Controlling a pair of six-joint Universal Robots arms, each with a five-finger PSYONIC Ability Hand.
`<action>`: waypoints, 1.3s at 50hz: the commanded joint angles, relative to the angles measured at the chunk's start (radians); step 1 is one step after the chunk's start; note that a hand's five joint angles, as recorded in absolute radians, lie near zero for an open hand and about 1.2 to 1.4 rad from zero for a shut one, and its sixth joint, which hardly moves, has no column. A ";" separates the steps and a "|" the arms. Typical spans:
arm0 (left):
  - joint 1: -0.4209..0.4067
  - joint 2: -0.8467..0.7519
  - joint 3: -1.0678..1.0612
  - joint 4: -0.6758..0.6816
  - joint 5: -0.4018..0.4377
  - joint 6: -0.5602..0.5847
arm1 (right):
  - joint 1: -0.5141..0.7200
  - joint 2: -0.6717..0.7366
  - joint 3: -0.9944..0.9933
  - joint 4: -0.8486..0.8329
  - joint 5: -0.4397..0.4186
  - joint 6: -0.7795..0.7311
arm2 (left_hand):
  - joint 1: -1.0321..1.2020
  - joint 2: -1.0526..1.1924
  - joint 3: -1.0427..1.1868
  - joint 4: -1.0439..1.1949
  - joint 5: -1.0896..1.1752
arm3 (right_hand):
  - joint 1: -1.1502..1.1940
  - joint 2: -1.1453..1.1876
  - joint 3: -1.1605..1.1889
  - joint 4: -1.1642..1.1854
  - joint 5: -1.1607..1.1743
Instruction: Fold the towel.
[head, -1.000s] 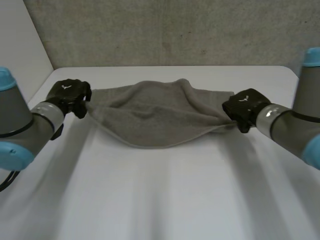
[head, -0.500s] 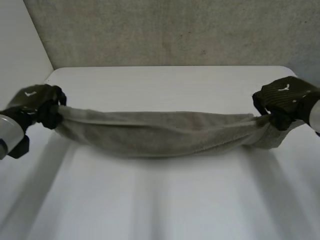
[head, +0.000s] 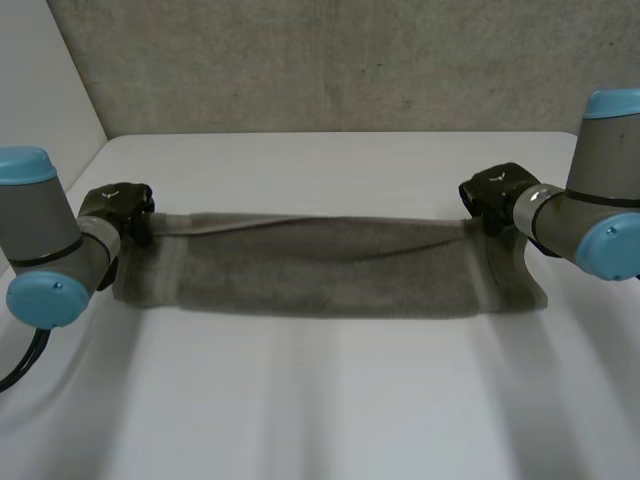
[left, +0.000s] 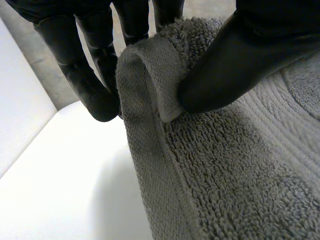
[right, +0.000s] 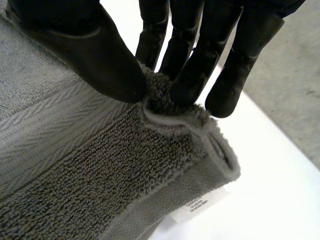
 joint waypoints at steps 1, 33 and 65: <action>-0.006 -0.035 0.062 0.005 -0.032 -0.043 | 0.022 0.052 -0.051 -0.122 0.006 0.036 | -0.065 -0.091 -0.155 -0.129 -0.266 | 0.079 0.096 0.064 0.060 0.064; -0.058 0.050 0.014 0.063 -0.030 -0.036 | 0.039 -0.130 0.192 -0.189 0.101 0.022 | -1.286 -1.312 -1.376 -1.350 -1.487 | -1.142 -1.126 -1.158 -1.162 -1.158; -0.054 0.246 -0.334 0.222 0.145 -0.036 | -0.056 -0.163 0.552 -0.317 0.196 -0.045 | -1.281 -1.306 -1.370 -1.344 -1.481 | 0.079 0.096 0.064 0.060 0.064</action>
